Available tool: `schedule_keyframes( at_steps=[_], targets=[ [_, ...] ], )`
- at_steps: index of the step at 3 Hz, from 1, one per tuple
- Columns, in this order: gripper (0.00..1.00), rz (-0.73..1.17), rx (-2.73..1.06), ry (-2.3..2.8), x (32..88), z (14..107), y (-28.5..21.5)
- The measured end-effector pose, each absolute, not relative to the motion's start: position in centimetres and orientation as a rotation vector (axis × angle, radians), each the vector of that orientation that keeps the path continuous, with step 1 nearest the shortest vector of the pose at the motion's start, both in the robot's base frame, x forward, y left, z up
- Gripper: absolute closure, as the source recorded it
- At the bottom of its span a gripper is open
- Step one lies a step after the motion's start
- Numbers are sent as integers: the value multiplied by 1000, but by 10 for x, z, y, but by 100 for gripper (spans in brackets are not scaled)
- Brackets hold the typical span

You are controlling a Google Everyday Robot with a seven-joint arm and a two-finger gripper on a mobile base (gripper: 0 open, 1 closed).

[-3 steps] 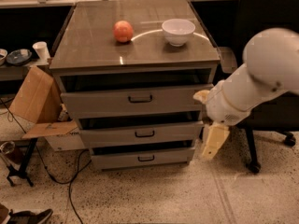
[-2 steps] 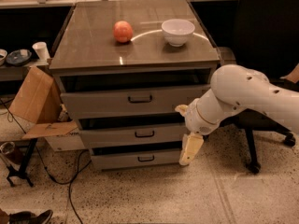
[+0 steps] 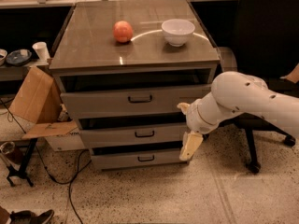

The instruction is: Open middle drawer

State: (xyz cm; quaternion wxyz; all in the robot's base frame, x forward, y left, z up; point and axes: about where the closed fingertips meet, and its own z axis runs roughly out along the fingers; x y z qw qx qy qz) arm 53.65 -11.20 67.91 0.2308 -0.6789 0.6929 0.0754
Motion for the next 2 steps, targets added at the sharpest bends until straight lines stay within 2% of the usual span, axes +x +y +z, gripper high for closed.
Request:
schedule_keyframes(
  at_steps=[1,2],
  targets=[
    [0,231,-1869,1869,577,639,-117],
    [0,368,-1908,1903,627,554,-117]
  ],
)
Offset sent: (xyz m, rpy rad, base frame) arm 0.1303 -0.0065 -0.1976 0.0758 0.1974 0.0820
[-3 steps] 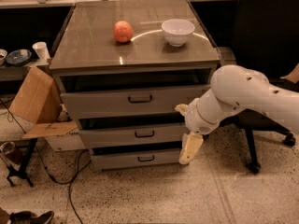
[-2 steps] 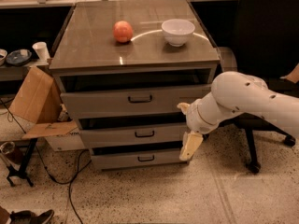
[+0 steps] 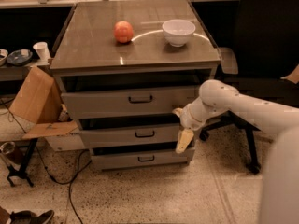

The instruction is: Open middle drawer

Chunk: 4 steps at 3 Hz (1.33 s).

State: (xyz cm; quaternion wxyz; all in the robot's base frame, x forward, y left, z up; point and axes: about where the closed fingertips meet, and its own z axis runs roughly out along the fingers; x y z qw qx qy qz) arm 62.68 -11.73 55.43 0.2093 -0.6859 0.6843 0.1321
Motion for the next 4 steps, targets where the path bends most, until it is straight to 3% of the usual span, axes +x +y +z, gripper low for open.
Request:
schedule_keyframes(
  at_steps=[2,4],
  targets=[
    [0,538,-1939,2039,664,470,-117],
    [0,553,-1874,2107,675,449,-123]
  ],
)
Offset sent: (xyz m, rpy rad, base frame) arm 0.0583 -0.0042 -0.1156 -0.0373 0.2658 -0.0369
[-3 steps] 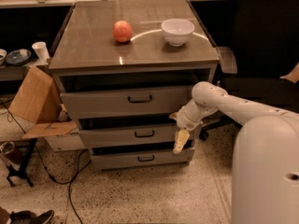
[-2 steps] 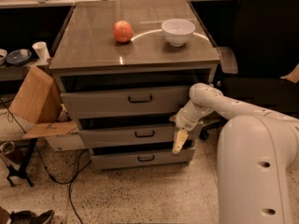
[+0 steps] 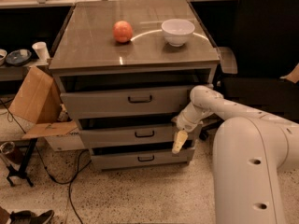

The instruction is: Open middle drawer

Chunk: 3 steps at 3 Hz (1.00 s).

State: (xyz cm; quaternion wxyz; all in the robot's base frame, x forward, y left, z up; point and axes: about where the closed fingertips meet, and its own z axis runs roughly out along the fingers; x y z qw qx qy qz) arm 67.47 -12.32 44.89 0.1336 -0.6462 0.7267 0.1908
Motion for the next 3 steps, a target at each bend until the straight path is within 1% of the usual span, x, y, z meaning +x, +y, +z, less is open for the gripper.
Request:
schedule_keyframes(
  at_steps=[2,3],
  targets=[
    [0,528,-1806,2147,669,438,-136],
    [15,524,-1797,2150,666,435,-141]
  ],
)
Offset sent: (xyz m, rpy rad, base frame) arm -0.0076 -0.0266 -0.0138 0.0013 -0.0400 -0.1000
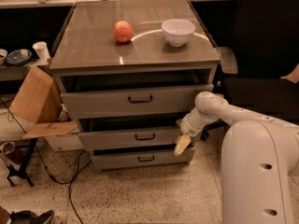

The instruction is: Open middle drawer

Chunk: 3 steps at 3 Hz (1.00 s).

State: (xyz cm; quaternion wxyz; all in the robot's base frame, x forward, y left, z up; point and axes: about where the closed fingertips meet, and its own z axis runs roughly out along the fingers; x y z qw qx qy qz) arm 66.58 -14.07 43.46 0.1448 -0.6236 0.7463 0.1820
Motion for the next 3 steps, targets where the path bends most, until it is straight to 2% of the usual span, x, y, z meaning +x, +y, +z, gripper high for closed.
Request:
schedule_keyframes(
  at_steps=[2,3],
  targets=[
    [62,529,-1807,2147,659,437,-149],
    [80,529,-1807,2147,659,438,-149]
  ],
)
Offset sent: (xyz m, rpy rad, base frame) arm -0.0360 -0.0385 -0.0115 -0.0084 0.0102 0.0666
